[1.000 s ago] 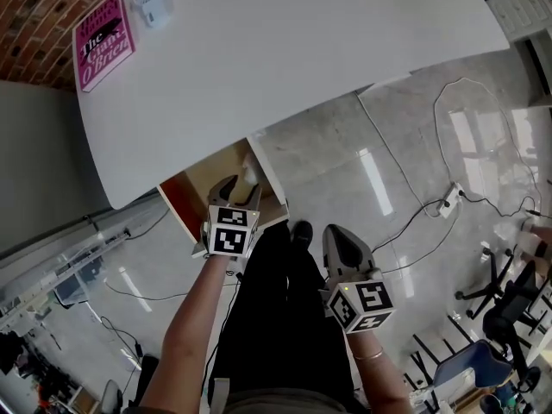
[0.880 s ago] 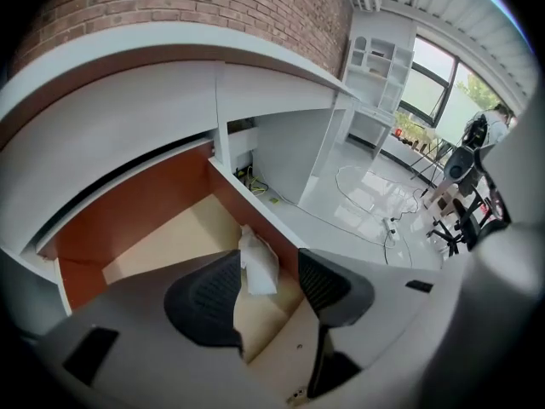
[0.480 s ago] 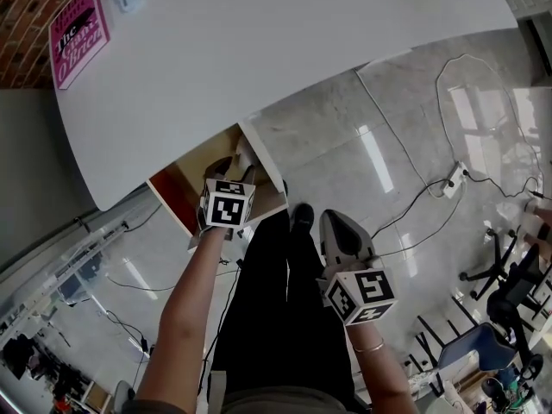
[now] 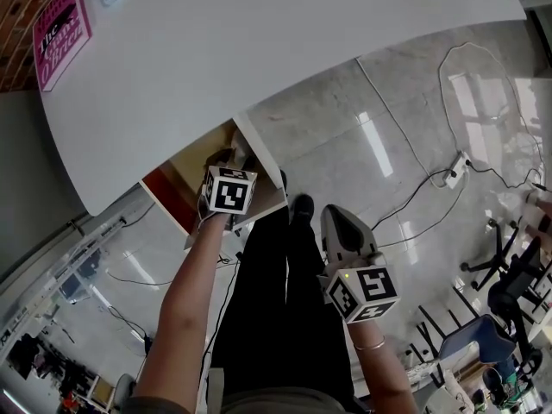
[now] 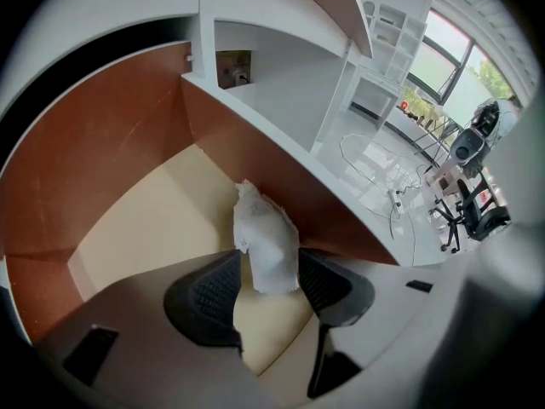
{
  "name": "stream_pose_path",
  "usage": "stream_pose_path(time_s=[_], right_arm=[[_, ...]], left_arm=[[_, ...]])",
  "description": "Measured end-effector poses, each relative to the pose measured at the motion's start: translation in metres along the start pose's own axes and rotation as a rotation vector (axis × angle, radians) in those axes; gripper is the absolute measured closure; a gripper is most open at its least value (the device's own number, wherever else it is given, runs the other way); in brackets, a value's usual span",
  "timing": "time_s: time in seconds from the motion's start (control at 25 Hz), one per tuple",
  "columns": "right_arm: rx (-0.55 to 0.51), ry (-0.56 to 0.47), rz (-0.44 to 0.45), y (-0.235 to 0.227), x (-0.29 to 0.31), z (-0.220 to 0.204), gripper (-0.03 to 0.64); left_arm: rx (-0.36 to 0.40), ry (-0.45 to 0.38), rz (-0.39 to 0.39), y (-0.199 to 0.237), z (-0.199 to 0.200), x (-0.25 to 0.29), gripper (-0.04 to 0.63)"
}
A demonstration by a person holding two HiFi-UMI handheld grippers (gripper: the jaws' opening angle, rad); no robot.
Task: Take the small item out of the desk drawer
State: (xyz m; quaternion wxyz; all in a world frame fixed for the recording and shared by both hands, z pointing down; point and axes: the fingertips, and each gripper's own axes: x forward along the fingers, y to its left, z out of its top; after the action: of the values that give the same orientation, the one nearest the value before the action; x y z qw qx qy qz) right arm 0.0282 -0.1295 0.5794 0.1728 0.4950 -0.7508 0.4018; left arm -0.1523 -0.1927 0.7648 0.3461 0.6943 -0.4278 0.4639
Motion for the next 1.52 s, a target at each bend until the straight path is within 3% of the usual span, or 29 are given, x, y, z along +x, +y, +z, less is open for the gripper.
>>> stream_pose_path(time_s=[0.36,0.96,1.52], right_arm=[[0.002,0.027,-0.005,-0.005,0.006,-0.007,0.612],[0.012,0.053,0.007,-0.002,0.009,-0.016,0.612],[-0.033,0.048,0.026,0.009,0.000,-0.010,0.612]], left_arm=[[-0.042,0.038,0.011,0.004,-0.003,0.023,0.388],[-0.033,0.049,0.017,0.000,-0.004,0.032,0.408],[-0.087,-0.040,0.035,0.014,0.005,-0.023,0.416]])
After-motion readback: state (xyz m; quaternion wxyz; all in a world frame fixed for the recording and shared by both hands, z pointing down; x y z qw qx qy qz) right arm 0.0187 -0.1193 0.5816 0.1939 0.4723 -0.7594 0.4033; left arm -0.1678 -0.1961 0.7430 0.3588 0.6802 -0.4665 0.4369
